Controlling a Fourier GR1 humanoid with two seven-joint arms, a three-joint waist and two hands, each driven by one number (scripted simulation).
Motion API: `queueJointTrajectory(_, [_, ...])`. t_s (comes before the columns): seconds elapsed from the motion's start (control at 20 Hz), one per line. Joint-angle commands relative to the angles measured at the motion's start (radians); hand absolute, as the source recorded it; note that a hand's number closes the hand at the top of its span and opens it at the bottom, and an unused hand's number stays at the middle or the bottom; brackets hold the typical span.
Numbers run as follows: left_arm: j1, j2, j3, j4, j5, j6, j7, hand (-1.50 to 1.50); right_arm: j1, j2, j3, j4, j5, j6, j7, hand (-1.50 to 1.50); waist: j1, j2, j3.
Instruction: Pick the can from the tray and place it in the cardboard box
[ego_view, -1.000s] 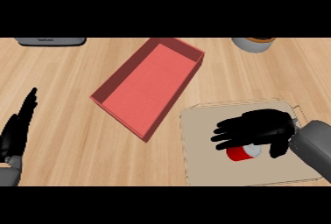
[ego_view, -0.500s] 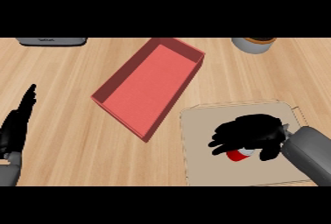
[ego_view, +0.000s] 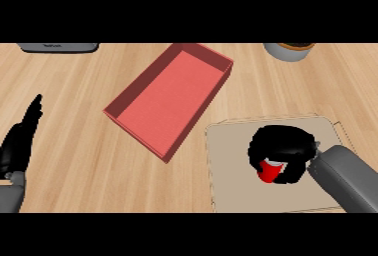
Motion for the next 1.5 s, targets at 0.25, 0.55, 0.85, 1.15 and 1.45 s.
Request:
queueJointTrajectory(0.25, [0.026,-0.003,0.001,-0.014,0.003,-0.006,-0.015,0.00,-0.022,0.072,-0.316,0.273,-0.066,-0.078,0.583,1.50,0.005,0.011,0.009])
queueJointTrajectory(0.55, [0.028,-0.014,0.004,-0.007,-0.013,0.003,-0.014,0.00,-0.160,0.095,-0.385,0.234,0.003,-0.187,0.771,1.50,0.002,0.005,0.008])
queueJointTrajectory(0.85, [0.034,-0.044,-0.009,-0.056,-0.037,0.030,0.015,0.00,-0.223,0.118,-0.443,0.115,-0.015,-0.284,0.703,1.50,0.002,0.004,0.009])
queueJointTrajectory(1.15, [0.002,-0.039,0.024,0.007,-0.052,0.008,-0.015,0.00,-0.268,0.150,-0.473,0.035,-0.056,-0.155,0.673,1.50,0.000,0.008,0.008])
queueJointTrajectory(1.45, [0.025,-0.038,0.038,0.017,-0.032,-0.025,-0.056,0.00,-0.390,0.302,-0.494,0.030,-0.145,-0.051,0.801,1.50,0.005,0.008,0.008])
